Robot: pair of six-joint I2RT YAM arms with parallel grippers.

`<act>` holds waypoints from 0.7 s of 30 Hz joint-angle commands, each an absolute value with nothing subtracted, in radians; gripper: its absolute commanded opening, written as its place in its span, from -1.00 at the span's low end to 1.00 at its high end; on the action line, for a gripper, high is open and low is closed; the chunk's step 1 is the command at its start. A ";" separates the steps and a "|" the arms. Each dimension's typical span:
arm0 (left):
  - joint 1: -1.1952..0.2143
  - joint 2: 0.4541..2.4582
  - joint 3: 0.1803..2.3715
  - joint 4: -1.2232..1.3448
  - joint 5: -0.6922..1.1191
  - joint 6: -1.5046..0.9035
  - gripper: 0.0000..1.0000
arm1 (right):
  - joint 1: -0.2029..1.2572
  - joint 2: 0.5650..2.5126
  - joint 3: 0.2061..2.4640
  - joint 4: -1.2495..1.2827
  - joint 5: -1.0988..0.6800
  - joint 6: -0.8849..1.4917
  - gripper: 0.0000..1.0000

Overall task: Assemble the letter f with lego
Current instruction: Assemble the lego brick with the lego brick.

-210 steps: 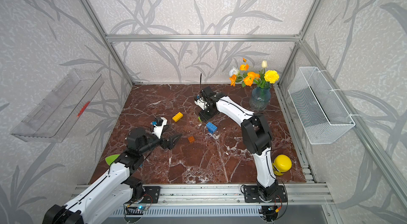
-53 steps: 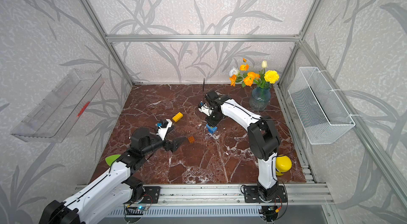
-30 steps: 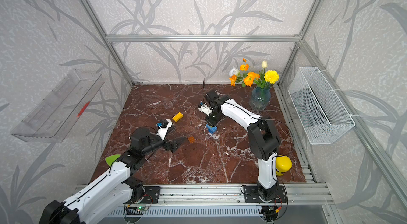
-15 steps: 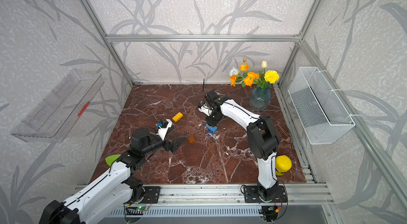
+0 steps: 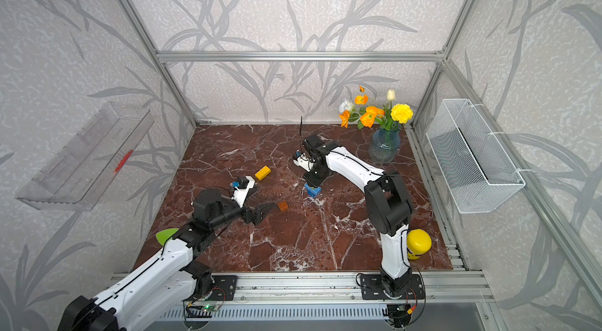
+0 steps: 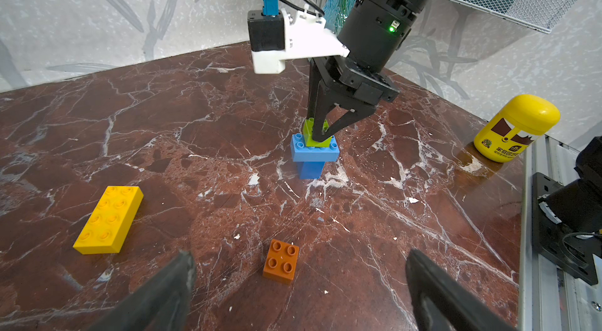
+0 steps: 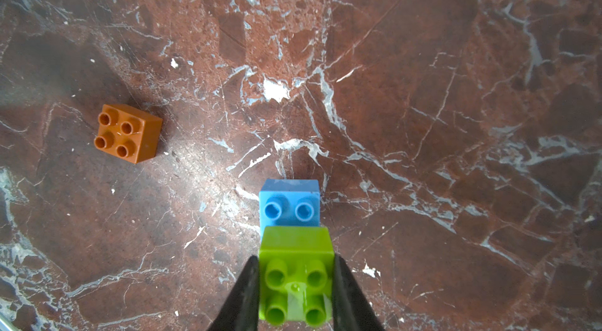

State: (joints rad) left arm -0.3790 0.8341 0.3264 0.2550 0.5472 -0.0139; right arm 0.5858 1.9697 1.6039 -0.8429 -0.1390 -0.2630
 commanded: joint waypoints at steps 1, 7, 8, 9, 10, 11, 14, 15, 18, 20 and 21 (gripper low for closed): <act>-0.385 0.836 0.354 0.257 0.539 0.004 0.99 | 0.586 2.014 1.613 -0.894 -0.152 -0.273 -0.45; -0.385 0.835 0.355 0.256 0.538 0.003 0.99 | 0.586 2.026 1.634 -0.924 -0.184 -0.280 -0.46; -0.385 0.835 0.355 0.257 0.538 0.004 0.99 | 0.589 2.029 1.637 -0.928 -0.184 -0.284 -0.46; -0.385 0.835 0.354 0.256 0.538 0.005 0.99 | 0.590 2.029 1.637 -0.931 -0.183 -0.287 -0.46; -0.385 0.835 0.355 0.257 0.537 0.003 0.99 | 0.592 2.031 1.637 -0.933 -0.183 -0.289 -0.46; -0.385 0.834 0.354 0.256 0.538 0.004 0.99 | 0.592 2.033 1.635 -0.933 -0.183 -0.290 -0.46; -0.385 0.832 0.353 0.256 0.538 0.003 0.99 | 0.593 2.037 1.636 -0.939 -0.180 -0.291 -0.46; -0.385 0.831 0.353 0.256 0.537 0.004 0.99 | 0.593 2.039 1.635 -0.939 -0.175 -0.291 -0.46; -0.385 0.830 0.353 0.255 0.536 0.004 0.99 | 0.597 2.043 1.627 -0.935 -0.149 -0.288 -0.47; -0.385 0.830 0.354 0.255 0.537 0.003 0.99 | 0.603 2.043 1.613 -0.922 -0.130 -0.282 -0.47; -0.385 0.829 0.353 0.254 0.536 0.004 0.99 | 0.608 2.043 1.602 -0.911 -0.113 -0.279 -0.48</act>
State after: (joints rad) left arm -0.3790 0.8341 0.3264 0.2546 0.5465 -0.0139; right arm 0.5926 1.9965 1.6356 -0.8791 -0.1562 -0.2813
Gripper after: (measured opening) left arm 0.994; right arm 0.335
